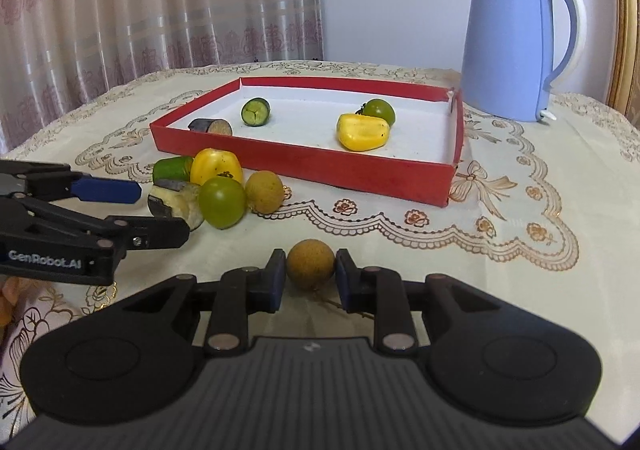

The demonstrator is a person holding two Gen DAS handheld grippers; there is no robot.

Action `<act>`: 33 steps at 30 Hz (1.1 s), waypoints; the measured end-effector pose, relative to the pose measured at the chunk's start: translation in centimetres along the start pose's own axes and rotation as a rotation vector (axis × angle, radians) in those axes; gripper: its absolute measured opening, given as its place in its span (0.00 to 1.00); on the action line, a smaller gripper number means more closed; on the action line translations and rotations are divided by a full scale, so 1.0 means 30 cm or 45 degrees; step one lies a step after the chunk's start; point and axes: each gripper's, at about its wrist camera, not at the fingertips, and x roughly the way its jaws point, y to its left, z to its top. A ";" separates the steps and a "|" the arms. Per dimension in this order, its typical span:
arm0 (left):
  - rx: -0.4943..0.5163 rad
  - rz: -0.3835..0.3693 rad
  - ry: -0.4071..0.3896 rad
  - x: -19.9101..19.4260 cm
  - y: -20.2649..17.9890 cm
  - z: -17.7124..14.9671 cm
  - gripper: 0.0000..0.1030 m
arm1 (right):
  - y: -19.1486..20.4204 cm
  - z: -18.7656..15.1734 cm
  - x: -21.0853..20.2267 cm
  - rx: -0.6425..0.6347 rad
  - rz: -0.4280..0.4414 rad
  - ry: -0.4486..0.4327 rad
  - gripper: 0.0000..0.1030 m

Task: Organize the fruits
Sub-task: 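Close the left gripper on the eggplant slice while the right gripper holds the brown fruit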

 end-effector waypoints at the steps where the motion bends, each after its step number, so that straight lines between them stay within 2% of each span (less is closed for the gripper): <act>1: -0.004 0.002 0.003 0.003 0.001 0.001 0.72 | -0.001 -0.001 -0.001 0.003 0.002 -0.001 0.24; 9: -0.021 0.017 0.048 0.045 -0.001 0.018 0.72 | -0.004 -0.001 -0.002 0.016 0.010 -0.001 0.24; 19: -0.038 0.036 0.045 0.048 0.008 0.023 0.72 | -0.008 -0.001 -0.002 0.029 0.019 -0.002 0.24; 21: -0.040 0.037 0.049 0.050 0.009 0.026 0.69 | -0.007 -0.001 -0.002 0.029 0.018 -0.002 0.24; 23: -0.044 0.038 0.063 0.058 0.013 0.028 0.61 | -0.007 0.000 -0.001 0.028 0.019 -0.002 0.25; 28: -0.043 0.039 0.068 0.063 0.014 0.029 0.61 | -0.008 -0.001 -0.002 0.028 0.019 -0.002 0.25; 33: -0.049 0.043 0.068 0.066 0.020 0.033 0.55 | -0.008 -0.001 -0.002 0.028 0.020 -0.002 0.25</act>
